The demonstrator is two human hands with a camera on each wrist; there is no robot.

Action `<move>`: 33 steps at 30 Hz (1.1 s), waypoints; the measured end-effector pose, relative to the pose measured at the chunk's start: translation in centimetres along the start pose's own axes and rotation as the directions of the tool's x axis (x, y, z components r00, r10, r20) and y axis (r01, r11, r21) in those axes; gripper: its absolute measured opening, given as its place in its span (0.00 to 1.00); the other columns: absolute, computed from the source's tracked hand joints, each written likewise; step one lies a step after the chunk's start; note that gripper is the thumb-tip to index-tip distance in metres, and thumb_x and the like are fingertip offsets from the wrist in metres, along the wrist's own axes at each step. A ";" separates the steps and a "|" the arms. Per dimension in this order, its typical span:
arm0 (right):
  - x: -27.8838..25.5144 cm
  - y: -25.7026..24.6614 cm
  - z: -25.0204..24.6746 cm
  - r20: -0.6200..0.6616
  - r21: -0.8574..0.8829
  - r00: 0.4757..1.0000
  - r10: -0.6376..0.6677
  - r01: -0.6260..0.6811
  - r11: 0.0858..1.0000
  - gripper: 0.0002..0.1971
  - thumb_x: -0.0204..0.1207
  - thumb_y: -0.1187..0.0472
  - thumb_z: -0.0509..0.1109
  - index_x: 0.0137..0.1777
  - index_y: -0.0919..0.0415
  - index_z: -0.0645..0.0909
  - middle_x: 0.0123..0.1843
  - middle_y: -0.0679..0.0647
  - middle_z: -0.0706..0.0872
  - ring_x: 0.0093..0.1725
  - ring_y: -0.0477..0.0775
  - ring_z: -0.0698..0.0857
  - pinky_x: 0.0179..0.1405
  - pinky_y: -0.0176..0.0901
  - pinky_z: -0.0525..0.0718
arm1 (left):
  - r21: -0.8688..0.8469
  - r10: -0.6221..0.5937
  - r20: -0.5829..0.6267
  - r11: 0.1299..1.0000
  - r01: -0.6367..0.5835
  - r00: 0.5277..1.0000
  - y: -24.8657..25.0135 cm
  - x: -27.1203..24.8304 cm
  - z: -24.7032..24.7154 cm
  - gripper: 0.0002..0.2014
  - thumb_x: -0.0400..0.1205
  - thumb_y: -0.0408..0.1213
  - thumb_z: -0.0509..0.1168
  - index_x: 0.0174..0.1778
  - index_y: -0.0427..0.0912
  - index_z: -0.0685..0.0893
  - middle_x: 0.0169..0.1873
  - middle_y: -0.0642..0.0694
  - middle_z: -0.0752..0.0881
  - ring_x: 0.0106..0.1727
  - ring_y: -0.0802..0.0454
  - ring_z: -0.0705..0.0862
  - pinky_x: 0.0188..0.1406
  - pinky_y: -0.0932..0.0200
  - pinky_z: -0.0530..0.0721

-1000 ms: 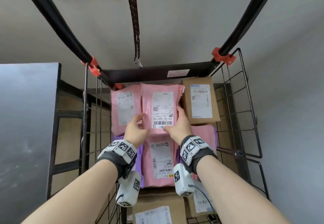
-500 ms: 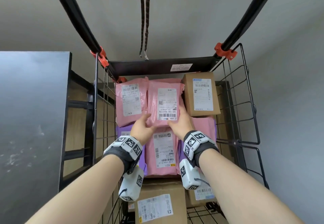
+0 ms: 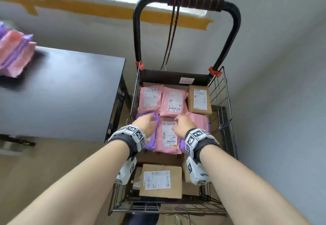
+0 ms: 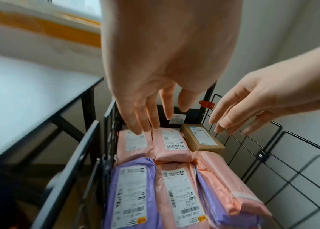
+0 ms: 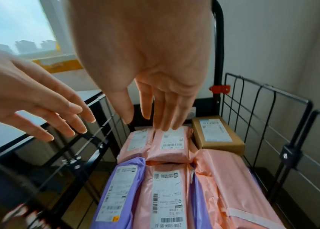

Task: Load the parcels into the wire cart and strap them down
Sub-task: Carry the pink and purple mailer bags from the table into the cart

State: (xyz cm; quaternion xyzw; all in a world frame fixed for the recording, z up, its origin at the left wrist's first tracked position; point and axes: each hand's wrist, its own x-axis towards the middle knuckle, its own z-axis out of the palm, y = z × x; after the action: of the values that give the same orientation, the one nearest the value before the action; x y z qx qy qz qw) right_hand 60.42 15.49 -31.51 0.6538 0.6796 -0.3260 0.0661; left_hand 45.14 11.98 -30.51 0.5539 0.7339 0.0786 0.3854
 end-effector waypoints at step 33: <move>-10.6 -44.3 7.5 -0.004 -0.260 0.870 -0.493 0.475 0.841 0.15 0.75 0.63 0.62 0.60 0.62 0.82 0.60 0.61 0.86 0.58 0.63 0.85 0.57 0.48 0.84 | 0.302 -0.108 -0.438 0.917 0.259 0.893 -28.0 -20.6 -34.8 0.19 0.83 0.39 0.56 0.71 0.47 0.74 0.68 0.43 0.79 0.67 0.43 0.78 0.64 0.55 0.75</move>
State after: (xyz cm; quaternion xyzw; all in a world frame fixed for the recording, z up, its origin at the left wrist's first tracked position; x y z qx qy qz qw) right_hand 18.11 5.52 -16.11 0.4586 0.8600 -0.2200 0.0397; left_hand 3.18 -5.64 -11.80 0.5116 0.8502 0.0234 0.1220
